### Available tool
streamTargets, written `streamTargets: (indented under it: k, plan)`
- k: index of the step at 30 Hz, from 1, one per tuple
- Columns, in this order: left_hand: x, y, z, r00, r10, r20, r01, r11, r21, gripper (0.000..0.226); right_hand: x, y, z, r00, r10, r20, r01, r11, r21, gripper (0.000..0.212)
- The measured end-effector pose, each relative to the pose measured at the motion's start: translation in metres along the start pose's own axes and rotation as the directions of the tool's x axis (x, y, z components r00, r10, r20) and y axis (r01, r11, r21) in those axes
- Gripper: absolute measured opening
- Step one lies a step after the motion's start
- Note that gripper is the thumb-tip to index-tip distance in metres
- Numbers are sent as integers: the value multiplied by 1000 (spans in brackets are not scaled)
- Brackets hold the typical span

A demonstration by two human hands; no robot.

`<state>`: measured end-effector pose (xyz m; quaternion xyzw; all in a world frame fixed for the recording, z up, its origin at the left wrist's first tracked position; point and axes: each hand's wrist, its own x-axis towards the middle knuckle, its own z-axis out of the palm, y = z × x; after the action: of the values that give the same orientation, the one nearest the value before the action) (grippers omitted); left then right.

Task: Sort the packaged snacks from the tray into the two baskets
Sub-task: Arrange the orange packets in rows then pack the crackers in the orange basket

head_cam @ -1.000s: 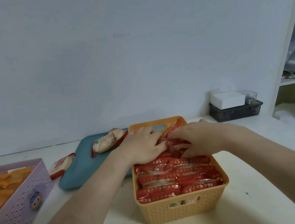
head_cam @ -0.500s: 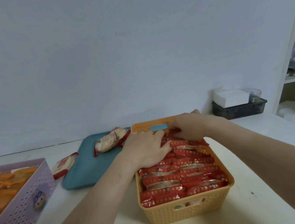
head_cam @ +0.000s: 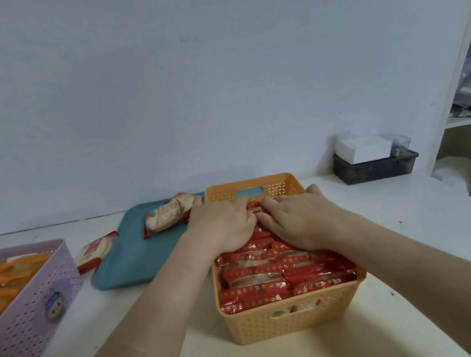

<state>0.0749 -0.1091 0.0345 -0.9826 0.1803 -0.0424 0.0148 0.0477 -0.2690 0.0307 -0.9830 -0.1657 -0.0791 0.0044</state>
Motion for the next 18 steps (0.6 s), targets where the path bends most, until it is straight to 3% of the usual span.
streamTargets:
  k: [3, 7, 12, 15, 17, 18]
  plan:
    - [-1, 3, -4, 1000, 2, -20, -3, 997, -79, 47, 1, 7, 3, 1000, 31, 3, -31, 999, 34, 43]
    - [-1, 0, -1, 998, 44, -43, -46, 998, -44, 48, 1, 6, 3, 998, 61, -29, -60, 998, 21, 51]
    - [-5, -2, -4, 997, 77, 23, -74, 991, -110, 49, -4, 6, -10, 985, 140, 98, -153, 979, 137, 56]
    - [-13, -20, -1, 942, 41, -333, -203, 860, -468, 36, 4, -5, -31, 980, 190, 60, -198, 960, 200, 55]
    - [-19, -41, 0, 824, -120, -554, -253, 797, -549, 28, 15, -14, -49, 978, 199, -65, -175, 948, 265, 43]
    - [-20, -55, 1, 785, -185, -591, -222, 807, -548, 27, 24, -21, -57, 974, 192, -123, -144, 936, 321, 37]
